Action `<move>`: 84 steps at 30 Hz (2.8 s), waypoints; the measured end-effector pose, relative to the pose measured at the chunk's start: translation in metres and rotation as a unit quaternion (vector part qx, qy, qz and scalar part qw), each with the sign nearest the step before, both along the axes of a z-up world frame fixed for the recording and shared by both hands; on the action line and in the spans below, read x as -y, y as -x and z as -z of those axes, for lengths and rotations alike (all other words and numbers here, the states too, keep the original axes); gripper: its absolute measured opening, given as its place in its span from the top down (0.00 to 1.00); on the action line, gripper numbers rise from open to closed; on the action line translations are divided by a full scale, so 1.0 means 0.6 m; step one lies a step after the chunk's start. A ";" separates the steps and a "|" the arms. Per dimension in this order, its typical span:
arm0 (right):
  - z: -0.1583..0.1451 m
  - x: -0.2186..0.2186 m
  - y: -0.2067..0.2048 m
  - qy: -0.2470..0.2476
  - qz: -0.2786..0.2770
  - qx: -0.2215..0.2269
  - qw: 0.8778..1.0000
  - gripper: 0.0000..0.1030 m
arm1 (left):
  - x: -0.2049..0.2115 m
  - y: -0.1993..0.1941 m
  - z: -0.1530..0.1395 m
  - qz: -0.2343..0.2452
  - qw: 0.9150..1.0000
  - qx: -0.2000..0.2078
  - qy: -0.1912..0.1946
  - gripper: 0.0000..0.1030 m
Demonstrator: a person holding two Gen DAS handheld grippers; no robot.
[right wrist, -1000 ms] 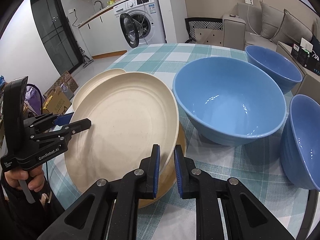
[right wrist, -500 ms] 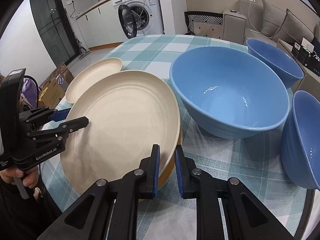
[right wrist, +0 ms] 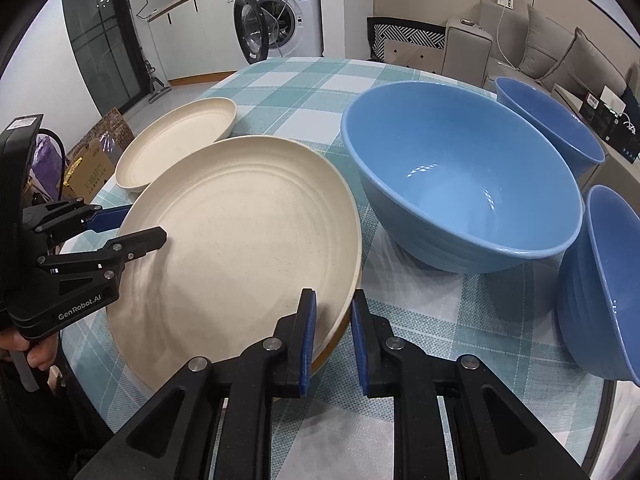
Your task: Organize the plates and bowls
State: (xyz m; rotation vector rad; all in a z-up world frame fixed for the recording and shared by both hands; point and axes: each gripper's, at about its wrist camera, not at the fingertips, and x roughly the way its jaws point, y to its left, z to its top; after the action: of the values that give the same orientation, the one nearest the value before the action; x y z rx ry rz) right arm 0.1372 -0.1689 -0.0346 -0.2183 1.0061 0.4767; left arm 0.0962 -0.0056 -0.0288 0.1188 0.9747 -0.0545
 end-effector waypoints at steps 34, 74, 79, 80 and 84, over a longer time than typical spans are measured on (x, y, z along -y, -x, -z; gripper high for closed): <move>0.008 -0.028 0.016 0.037 -0.036 0.025 0.998 0.29 | 0.009 0.004 -0.007 -0.004 1.000 -0.007 0.015 0.26; -0.186 -0.068 -0.006 -0.127 -0.050 0.078 0.988 0.01 | -0.144 0.024 -0.129 -0.112 0.985 0.120 0.058 0.00; -0.201 -0.098 -0.017 -0.125 -0.056 0.086 0.987 0.01 | -0.172 0.018 -0.139 -0.137 0.980 0.131 0.063 0.00; -0.204 -0.103 -0.019 -0.123 -0.058 0.088 0.987 0.01 | -0.176 0.017 -0.141 -0.140 0.979 0.132 0.064 0.00; -0.215 -0.127 -0.028 -0.119 -0.064 0.093 0.987 0.01 | -0.193 0.008 -0.144 -0.151 0.977 0.136 0.068 0.00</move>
State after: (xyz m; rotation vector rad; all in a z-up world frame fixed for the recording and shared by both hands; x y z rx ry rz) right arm 0.1542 -0.0928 0.0946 -0.1109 0.7481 0.6751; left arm 0.0914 0.1103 0.0576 -0.1467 0.7038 0.1712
